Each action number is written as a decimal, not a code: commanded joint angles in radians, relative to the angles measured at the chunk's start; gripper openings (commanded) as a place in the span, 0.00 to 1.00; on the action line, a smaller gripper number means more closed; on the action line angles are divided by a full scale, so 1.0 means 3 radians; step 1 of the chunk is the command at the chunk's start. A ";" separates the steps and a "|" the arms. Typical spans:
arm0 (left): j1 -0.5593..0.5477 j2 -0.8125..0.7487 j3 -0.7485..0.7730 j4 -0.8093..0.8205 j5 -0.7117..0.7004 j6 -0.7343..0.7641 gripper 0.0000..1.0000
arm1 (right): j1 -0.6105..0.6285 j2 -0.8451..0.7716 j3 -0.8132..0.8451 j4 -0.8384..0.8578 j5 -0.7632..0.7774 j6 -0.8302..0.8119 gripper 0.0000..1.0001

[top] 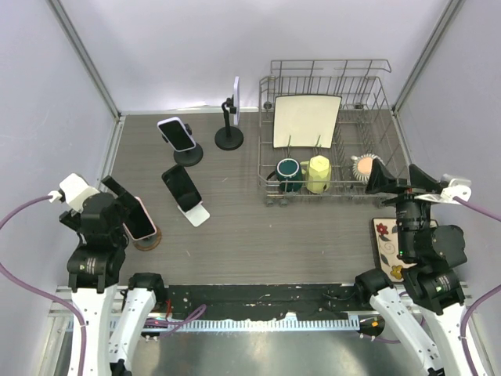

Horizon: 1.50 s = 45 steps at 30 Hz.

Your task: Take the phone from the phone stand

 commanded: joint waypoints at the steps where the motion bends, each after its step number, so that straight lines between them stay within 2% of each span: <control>1: 0.0017 0.0107 0.0047 -0.0398 -0.0215 -0.0277 1.00 | 0.0081 -0.0020 -0.0114 0.0246 -0.0088 0.0117 0.99; 9: 0.0017 0.0245 -0.0111 -0.0587 -0.0276 -0.0558 1.00 | 0.0173 -0.0102 -0.0324 0.0282 -0.0093 0.0148 0.99; 13: 0.0017 0.0296 -0.0275 -0.0450 -0.0271 -0.0538 1.00 | 0.0219 -0.0158 -0.0400 0.0302 -0.0093 0.0148 0.99; 22: 0.0017 0.0368 -0.0316 0.0312 0.0061 0.0064 1.00 | 0.0275 -0.0199 -0.0447 0.0297 -0.0032 0.0051 0.99; 28: 0.0017 0.0337 -0.0388 0.0511 0.0143 0.0331 1.00 | 0.0290 -0.0174 -0.0472 0.0348 -0.0001 0.0010 0.99; 36: 0.0022 0.0567 -0.0623 0.0824 0.0215 0.0868 1.00 | 0.0311 -0.0138 -0.0462 0.0368 -0.0006 -0.0026 0.98; 41: 0.0027 0.0720 -0.0654 0.0855 0.0434 0.0930 1.00 | 0.0311 -0.0143 -0.0467 0.0363 0.0019 -0.0046 0.99; 45: 0.0032 0.0787 -0.0633 0.0839 0.0389 0.0950 1.00 | 0.0311 -0.0158 -0.0477 0.0368 0.0025 -0.0056 0.99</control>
